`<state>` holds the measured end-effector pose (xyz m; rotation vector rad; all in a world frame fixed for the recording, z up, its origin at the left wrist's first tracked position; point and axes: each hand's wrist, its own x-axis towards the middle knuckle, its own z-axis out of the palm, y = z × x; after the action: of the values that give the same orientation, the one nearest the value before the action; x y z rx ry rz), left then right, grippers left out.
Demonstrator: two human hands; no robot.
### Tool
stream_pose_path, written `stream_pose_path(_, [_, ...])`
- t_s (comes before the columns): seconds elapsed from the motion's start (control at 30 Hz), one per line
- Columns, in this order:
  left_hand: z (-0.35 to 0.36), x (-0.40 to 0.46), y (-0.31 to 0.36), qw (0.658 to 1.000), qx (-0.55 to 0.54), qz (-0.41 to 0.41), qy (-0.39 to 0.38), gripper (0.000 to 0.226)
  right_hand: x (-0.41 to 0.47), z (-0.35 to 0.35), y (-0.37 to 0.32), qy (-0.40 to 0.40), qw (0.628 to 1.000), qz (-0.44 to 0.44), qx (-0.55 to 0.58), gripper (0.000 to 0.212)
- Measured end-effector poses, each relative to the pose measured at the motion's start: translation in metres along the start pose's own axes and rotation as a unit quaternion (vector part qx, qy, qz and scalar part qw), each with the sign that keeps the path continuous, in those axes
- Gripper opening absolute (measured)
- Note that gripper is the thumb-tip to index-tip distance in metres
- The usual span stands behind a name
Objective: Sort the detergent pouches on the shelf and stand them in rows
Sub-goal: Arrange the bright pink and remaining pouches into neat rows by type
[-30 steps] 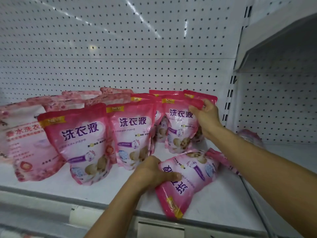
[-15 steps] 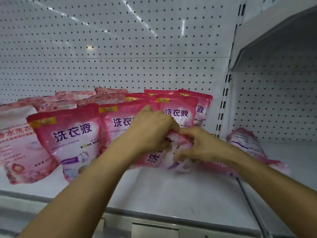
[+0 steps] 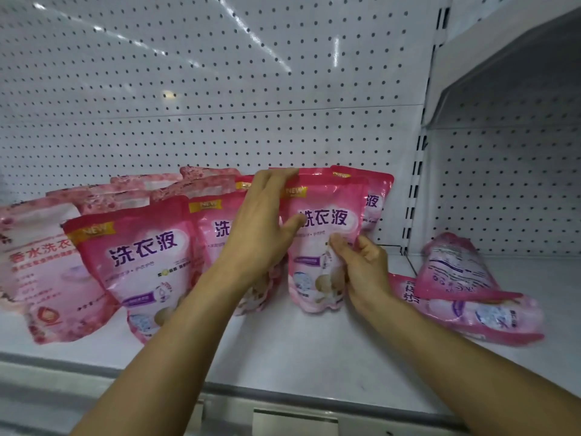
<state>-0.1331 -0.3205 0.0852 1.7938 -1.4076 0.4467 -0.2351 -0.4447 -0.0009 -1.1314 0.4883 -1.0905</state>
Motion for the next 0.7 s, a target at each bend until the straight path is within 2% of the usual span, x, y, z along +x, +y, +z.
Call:
stream_pose_path(0.1, [0.01, 0.006, -0.003, 0.999, 0.016, -0.005, -0.033, 0.07, 0.001, 0.002, 0.01, -0.022, 0.999, 0.032, 0.016, 0.013])
stream_pose_path(0.2, [0.018, 0.001, -0.01, 0.998, 0.051, -0.016, -0.027, 0.077, 0.001, -0.003, -0.001, -0.086, 0.992, 0.024, -0.093, 0.025])
stream_pose_path(0.3, [0.024, -0.005, -0.01, 0.996, 0.083, -0.011, -0.006, 0.083, -0.004, -0.021, -0.018, -0.126, 0.964, -0.032, -0.233, 0.041])
stream_pose_path(0.33, [0.025, -0.007, -0.01, 0.996, 0.09, -0.013, 0.0, 0.084, -0.006, -0.032, -0.024, -0.128, 0.936, -0.067, -0.322, 0.047])
stream_pose_path(0.37, [0.026, -0.009, -0.01, 0.995, 0.096, -0.012, 0.006, 0.085, -0.007, -0.044, -0.028, -0.13, 0.884, -0.099, -0.439, 0.052])
stream_pose_path(0.43, [0.03, -0.014, -0.009, 0.995, 0.101, 0.0, 0.023, 0.085, -0.01, -0.073, -0.035, -0.142, 0.723, -0.128, -0.664, 0.054])
stream_pose_path(0.47, [0.031, -0.016, -0.01, 0.994, 0.101, 0.008, 0.031, 0.084, -0.01, -0.083, -0.037, -0.145, 0.654, -0.129, -0.731, 0.051])
stream_pose_path(0.5, [0.035, -0.018, -0.009, 0.994, 0.098, 0.015, 0.037, 0.084, -0.011, -0.091, -0.038, -0.147, 0.609, -0.12, -0.77, 0.049])
stream_pose_path(0.57, [0.043, -0.025, -0.008, 0.994, 0.09, 0.033, 0.053, 0.08, -0.015, -0.099, -0.039, -0.14, 0.575, -0.126, -0.796, 0.053])
stream_pose_path(0.6, [0.047, -0.029, -0.006, 0.993, 0.081, 0.046, 0.072, 0.076, -0.015, -0.103, -0.037, -0.143, 0.556, -0.162, -0.803, 0.053])
stream_pose_path(0.67, [0.053, -0.038, 0.0, 0.99, 0.053, 0.074, 0.112, 0.064, -0.015, -0.108, -0.031, -0.174, 0.493, -0.264, -0.811, 0.043])
stream_pose_path(0.7, [0.056, -0.044, 0.004, 0.989, 0.039, 0.084, 0.118, 0.058, -0.018, -0.107, -0.03, -0.189, 0.463, -0.287, -0.817, 0.033])
